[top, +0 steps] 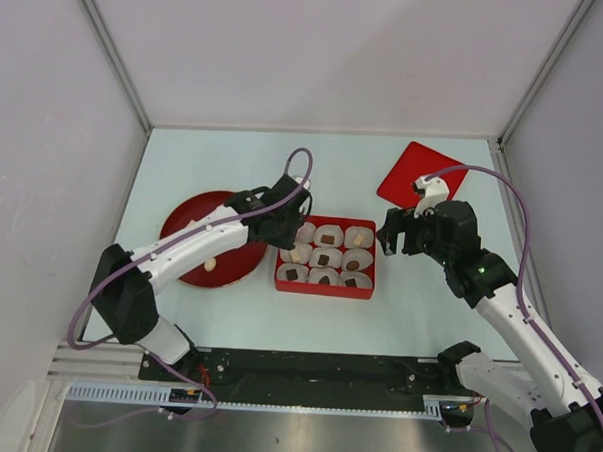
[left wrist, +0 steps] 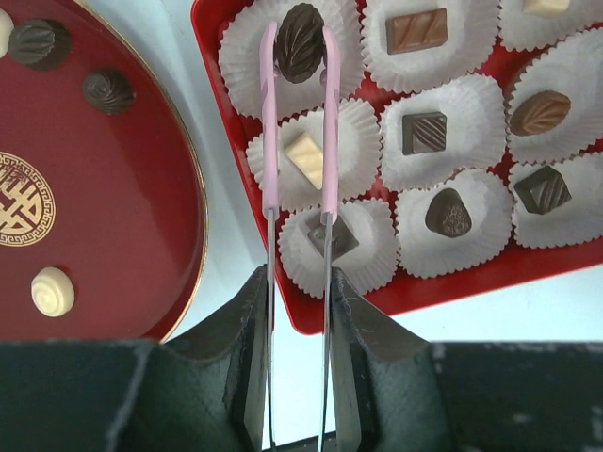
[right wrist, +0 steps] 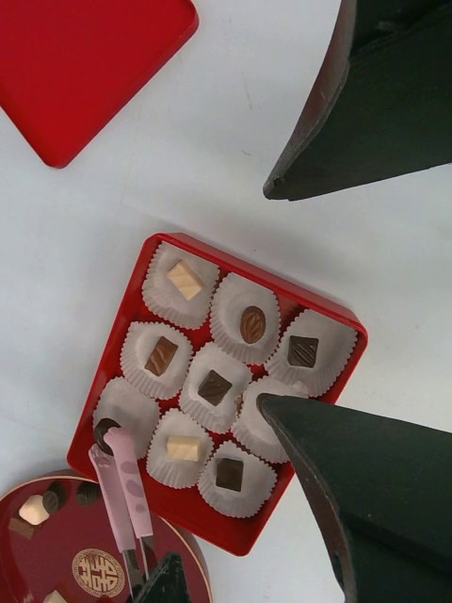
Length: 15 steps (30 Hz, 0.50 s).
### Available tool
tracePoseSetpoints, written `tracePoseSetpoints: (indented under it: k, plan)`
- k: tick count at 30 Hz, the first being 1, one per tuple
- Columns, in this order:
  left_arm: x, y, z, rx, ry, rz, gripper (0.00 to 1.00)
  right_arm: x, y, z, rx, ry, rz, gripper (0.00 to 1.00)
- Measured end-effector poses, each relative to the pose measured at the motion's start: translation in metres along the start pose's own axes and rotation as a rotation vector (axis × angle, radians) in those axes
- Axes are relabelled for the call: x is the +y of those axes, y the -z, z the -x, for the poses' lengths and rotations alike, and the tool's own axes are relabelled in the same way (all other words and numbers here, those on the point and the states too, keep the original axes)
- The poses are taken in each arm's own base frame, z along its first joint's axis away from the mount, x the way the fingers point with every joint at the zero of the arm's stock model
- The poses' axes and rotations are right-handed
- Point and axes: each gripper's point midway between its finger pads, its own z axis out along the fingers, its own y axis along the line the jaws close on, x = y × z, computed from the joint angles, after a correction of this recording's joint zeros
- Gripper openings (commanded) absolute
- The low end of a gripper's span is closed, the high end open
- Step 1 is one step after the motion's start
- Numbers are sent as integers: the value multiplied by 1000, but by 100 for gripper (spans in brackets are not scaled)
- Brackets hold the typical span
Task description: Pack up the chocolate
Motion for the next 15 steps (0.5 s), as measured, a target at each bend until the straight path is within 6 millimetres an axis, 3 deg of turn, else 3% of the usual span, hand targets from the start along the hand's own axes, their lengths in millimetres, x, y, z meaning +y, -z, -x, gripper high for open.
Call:
tracePoseSetpoints:
  k: [15]
  plan:
    - [-1, -17, -6, 67, -19, 34, 21, -3, 1, 1, -5, 8, -13, 89]
